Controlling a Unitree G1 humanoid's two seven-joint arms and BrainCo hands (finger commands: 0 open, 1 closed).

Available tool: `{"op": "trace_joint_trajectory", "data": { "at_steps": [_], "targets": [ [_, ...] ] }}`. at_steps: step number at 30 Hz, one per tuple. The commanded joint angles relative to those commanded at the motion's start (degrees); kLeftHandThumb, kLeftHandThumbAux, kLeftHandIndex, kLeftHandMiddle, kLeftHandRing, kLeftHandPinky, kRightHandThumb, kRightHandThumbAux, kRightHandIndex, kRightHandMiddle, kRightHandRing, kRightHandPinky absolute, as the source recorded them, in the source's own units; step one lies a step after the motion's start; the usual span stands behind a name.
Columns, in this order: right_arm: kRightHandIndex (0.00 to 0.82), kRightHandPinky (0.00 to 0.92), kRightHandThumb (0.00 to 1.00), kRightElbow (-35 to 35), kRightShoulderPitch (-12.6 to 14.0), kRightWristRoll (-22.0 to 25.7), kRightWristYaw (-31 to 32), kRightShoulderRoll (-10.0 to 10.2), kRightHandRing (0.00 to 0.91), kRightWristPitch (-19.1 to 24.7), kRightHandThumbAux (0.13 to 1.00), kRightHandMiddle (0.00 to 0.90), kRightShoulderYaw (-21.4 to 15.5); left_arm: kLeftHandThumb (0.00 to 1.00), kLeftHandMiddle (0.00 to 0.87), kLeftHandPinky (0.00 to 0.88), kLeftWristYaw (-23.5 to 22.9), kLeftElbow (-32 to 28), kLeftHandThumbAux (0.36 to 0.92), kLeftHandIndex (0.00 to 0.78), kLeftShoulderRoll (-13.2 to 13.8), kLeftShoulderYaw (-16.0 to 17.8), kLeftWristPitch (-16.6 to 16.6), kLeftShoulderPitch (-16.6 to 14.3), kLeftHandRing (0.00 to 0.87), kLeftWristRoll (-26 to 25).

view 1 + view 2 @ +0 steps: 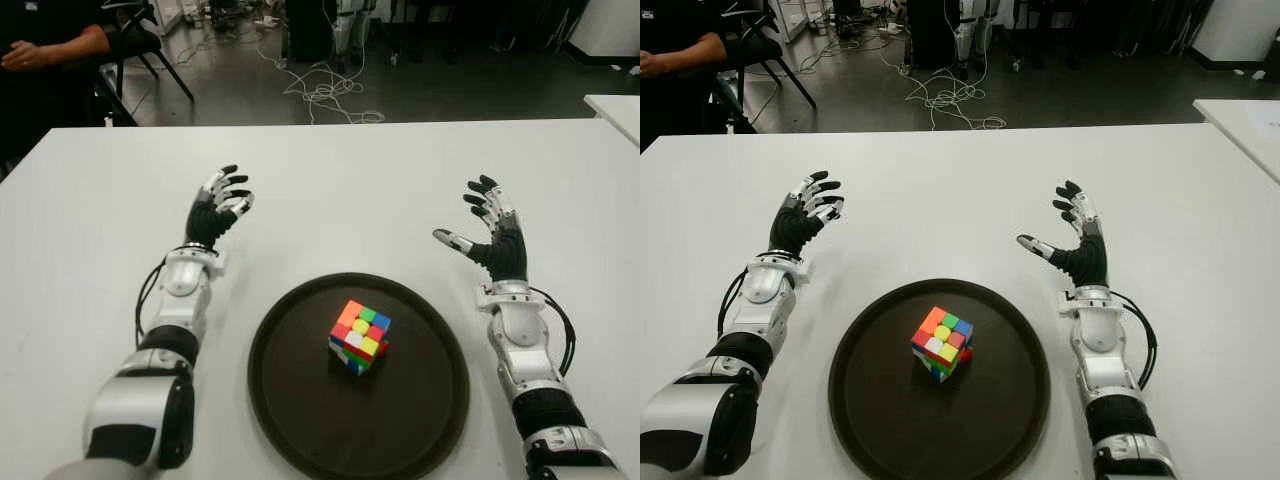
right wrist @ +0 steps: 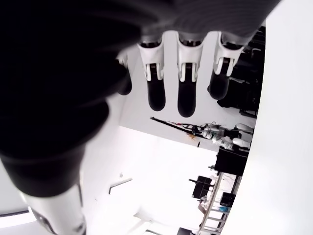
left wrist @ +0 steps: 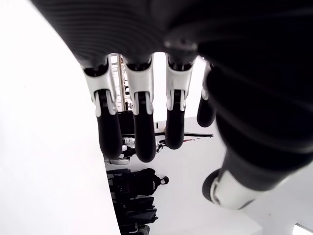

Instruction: Pick up the Rubik's Cube and put it in the plate

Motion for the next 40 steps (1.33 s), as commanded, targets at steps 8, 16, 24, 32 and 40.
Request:
{"op": "trace_joint_trajectory", "data": {
  "at_steps": [8,16,24,32,40],
  "targets": [
    [0.116,0.189,0.0,-1.4,0.5,1.4,2.3,0.8,0.196,2.2,0.786,0.197,-0.1,0.086,0.258,0.375,0.2,-0.3,0.785,0.177,-0.3,-0.1,-0.4,0.4,0.297,0.0],
    [0.11,0.211,0.0,-0.6,-0.1,2.8,4.2,1.2,0.2,3.1,0.774,0.191,-0.4,0.084,0.255,0.362,-0.2,-0.5,0.763,0.18,-0.4,-0.1,-0.2,0.4,0.29,-0.2],
    [0.111,0.199,0.0,0.0,-0.3,3.3,5.3,1.3,0.192,2.9,0.777,0.187,-0.6,0.07,0.262,0.363,-0.6,-0.6,0.777,0.187,-0.4,-0.2,-0.4,0.5,0.295,0.0],
    [0.111,0.198,0.0,0.9,-0.7,3.0,5.0,1.0,0.189,2.6,0.77,0.184,-0.5,0.091,0.26,0.359,-0.7,-0.6,0.776,0.19,-0.4,-0.2,-0.3,0.5,0.289,0.0],
    [0.109,0.211,0.0,1.7,-1.1,3.2,5.3,0.9,0.19,1.7,0.781,0.181,-0.6,0.072,0.252,0.354,-0.6,-0.9,0.762,0.181,-0.4,-0.3,-0.3,0.6,0.284,0.1]
  ]
}}
